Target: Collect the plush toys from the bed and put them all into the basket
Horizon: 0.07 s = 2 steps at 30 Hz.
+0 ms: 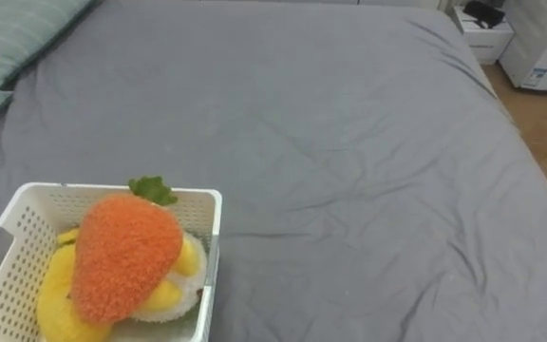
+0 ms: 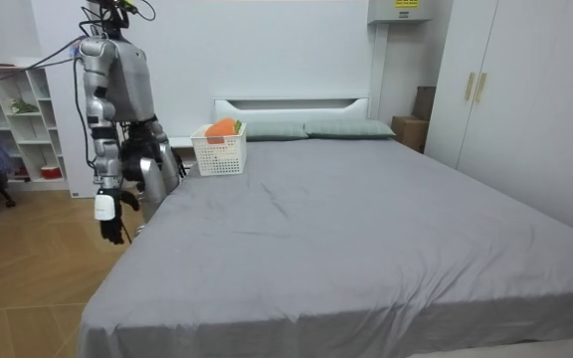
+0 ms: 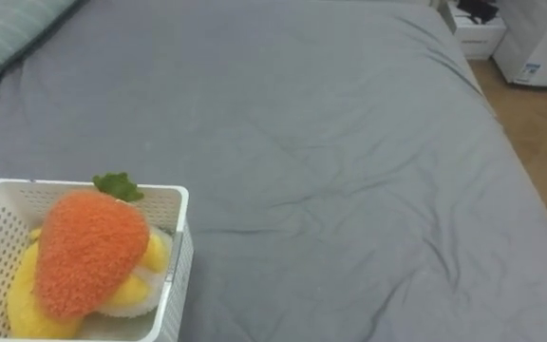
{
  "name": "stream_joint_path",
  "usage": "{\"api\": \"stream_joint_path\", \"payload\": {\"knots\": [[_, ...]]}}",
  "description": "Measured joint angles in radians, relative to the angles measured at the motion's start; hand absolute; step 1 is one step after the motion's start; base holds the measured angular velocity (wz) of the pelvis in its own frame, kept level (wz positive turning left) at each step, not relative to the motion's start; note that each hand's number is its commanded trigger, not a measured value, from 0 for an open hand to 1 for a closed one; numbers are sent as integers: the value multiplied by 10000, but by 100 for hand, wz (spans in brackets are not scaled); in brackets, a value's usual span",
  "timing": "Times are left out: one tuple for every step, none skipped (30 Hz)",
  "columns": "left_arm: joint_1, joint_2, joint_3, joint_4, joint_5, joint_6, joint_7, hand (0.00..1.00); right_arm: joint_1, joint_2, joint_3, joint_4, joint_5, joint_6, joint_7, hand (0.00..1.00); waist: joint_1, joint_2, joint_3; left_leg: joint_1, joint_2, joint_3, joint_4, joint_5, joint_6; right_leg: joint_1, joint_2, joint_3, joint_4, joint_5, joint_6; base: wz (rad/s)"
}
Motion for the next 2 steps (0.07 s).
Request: {"api": "stream_joint_path", "payload": {"knots": [[-55, -9, -22, 34, 10, 39, -14, 0, -126, 0, 15, -14, -135, 38, 3, 0, 63, 9, 3, 2, 2, 8, -27, -3, -4, 0, 0, 4, 1, 0, 0, 0], [-75, -9, -30, 33, 18, 66, -20, 0, -167, 0, 36, -36, -178, 40, 6, 0, 93, 10, 3, 3, 2, 9, -40, -4, -5, 0, 1, 4, -1, -1, 0, 0]]}}
